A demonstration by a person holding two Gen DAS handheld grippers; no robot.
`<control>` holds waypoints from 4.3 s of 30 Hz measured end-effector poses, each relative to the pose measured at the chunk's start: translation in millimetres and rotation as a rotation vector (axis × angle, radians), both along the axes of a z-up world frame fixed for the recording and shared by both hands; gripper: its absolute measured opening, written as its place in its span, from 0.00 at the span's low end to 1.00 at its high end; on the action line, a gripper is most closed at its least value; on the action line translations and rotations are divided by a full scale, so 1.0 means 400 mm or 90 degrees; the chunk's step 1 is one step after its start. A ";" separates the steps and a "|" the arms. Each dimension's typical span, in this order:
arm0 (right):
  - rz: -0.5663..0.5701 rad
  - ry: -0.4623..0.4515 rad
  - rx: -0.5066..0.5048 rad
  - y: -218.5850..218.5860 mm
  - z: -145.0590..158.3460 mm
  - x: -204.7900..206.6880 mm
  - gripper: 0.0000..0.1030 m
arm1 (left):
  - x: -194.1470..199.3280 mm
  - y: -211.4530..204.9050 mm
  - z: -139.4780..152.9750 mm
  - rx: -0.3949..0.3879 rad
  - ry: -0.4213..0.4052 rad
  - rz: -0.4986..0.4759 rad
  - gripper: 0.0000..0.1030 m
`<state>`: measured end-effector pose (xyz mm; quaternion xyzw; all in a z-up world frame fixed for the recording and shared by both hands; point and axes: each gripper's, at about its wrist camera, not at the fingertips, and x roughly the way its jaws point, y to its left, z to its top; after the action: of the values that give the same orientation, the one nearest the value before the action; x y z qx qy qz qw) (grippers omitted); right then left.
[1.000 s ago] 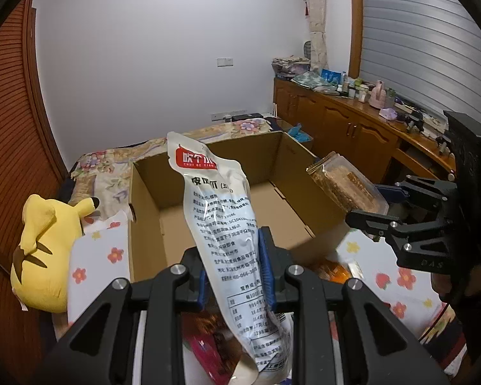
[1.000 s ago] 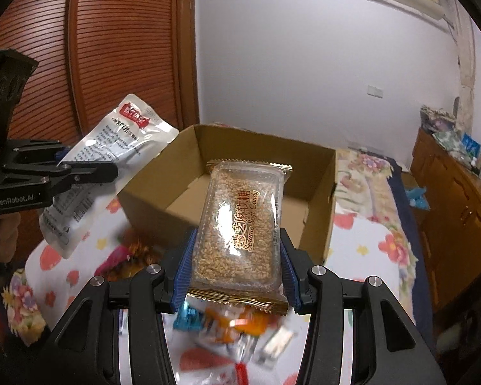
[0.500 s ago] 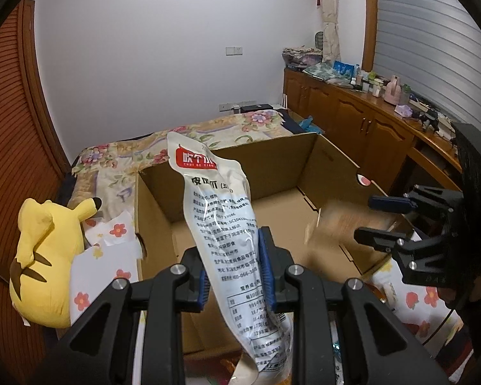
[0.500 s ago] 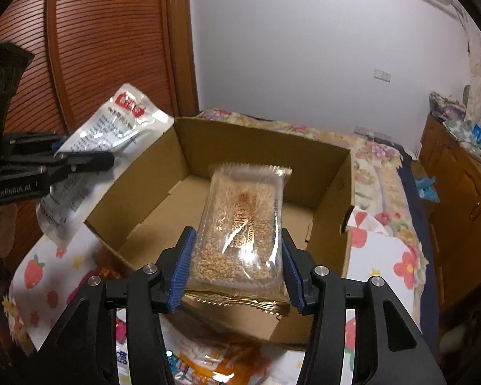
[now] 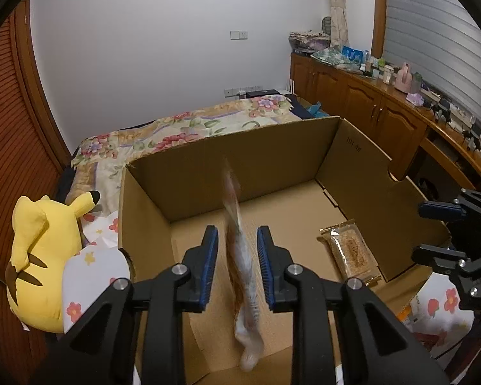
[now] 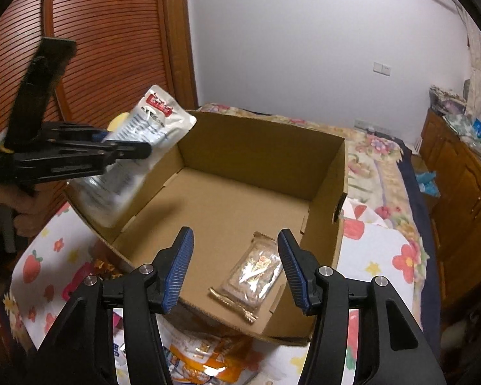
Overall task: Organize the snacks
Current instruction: 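Open the right gripper to drop the golden bag while the left gripper releases the white packet into the box, then move both grippers back to the pile and lower the right gripper onto a white-and-red pouch, then grasp the white-and-red pouch with the right gripper while the left gripper grasps the white duck-snack pouch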
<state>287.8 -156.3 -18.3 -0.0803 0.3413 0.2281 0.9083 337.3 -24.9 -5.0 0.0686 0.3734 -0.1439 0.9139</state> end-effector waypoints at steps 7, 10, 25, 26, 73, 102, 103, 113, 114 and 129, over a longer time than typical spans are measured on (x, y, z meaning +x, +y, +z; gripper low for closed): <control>-0.001 0.001 -0.001 0.001 -0.004 -0.019 0.54 | -0.017 0.007 0.006 -0.004 -0.001 -0.002 0.22; -0.003 -0.001 -0.002 -0.001 0.003 -0.038 0.54 | -0.053 0.010 0.014 -0.004 -0.010 -0.007 0.23; -0.039 -0.005 0.018 -0.029 -0.025 -0.281 0.60 | -0.365 0.009 0.007 -0.025 -0.042 -0.052 0.27; -0.042 -0.001 0.020 -0.030 -0.038 -0.300 0.61 | -0.384 0.010 -0.004 -0.025 -0.042 -0.055 0.28; -0.139 0.036 -0.004 -0.065 -0.316 -0.430 0.46 | -0.549 -0.044 -0.261 -0.017 0.006 -0.066 0.46; -0.124 -0.014 -0.024 -0.054 -0.332 -0.444 0.46 | -0.527 -0.138 -0.284 0.075 0.083 -0.194 0.49; -0.124 -0.014 -0.024 -0.055 -0.332 -0.444 0.46 | -0.530 -0.138 -0.279 0.070 0.083 -0.197 0.49; -0.122 -0.015 -0.026 -0.054 -0.331 -0.445 0.46 | -0.482 -0.158 -0.273 0.070 0.060 -0.173 0.51; -0.121 -0.015 -0.026 -0.054 -0.331 -0.446 0.46 | -0.476 -0.160 -0.276 0.069 0.060 -0.174 0.52; -0.117 -0.017 -0.027 -0.052 -0.332 -0.449 0.46 | -0.465 -0.148 -0.284 0.052 0.084 -0.187 0.66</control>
<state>108.2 -176.9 -151.0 -0.0711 0.3399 0.1354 0.9280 151.1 -84.0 -118.8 0.1503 0.4243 -0.2649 0.8528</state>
